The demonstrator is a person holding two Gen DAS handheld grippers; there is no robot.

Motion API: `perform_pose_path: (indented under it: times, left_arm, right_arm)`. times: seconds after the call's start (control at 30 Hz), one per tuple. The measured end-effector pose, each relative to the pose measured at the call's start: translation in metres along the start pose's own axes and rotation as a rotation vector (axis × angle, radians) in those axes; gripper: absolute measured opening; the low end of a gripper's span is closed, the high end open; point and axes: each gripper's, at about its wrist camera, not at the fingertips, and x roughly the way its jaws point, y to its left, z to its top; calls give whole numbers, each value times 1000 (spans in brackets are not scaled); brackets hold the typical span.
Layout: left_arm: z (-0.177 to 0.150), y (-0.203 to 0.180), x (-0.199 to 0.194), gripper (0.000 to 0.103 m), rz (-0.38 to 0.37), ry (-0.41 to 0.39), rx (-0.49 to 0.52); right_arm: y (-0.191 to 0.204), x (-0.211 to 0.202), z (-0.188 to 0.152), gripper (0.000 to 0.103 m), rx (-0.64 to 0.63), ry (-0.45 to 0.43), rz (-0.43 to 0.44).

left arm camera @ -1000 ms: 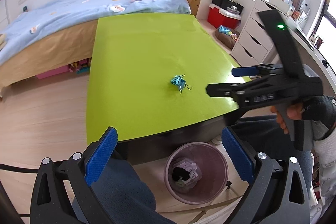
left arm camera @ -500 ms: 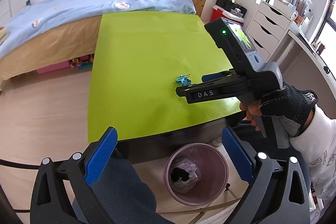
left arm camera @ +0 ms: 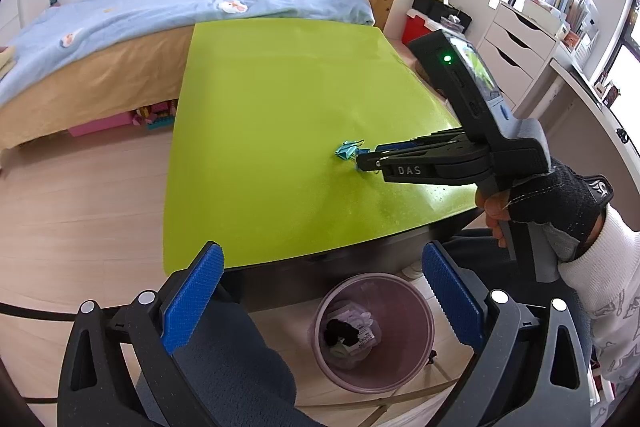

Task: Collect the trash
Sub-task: 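Grasp one blue binder clip with the right tool, then grasp the other blue binder clip with the left tool while the right tool holds its clip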

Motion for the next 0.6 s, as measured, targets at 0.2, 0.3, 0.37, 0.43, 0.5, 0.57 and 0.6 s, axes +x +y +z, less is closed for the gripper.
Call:
perform_pose_path:
  times: [0.2, 0.3, 0.37, 0.43, 0.5, 0.57, 0.6]
  left_arm:
    - [8, -3, 3, 95, 2, -4, 20]
    - [16, -6, 7, 95, 2, -8, 35]
    - [23, -8, 10, 95, -1, -8, 44]
    - [32, -10, 15, 95, -3, -7, 60]
    - [39, -13, 21, 95, 0, -2, 84]
    - [47, -16, 28, 95, -2, 8, 107]
    - [52, -17, 32, 95, -5, 16, 117]
  right_arm:
    - [-7, -16, -7, 26, 15, -26, 13]
    - [-13, -23, -11, 26, 27, -34, 15]
    - [-18, -29, -12, 26, 34, -40, 16]
    - [-23, -34, -15, 26, 42, -45, 17]
    - [-27, -38, -16, 26, 48, -47, 15]
    - [-33, -41, -17, 26, 57, -48, 15]
    - [-35, -43, -18, 26, 61, -49, 15]
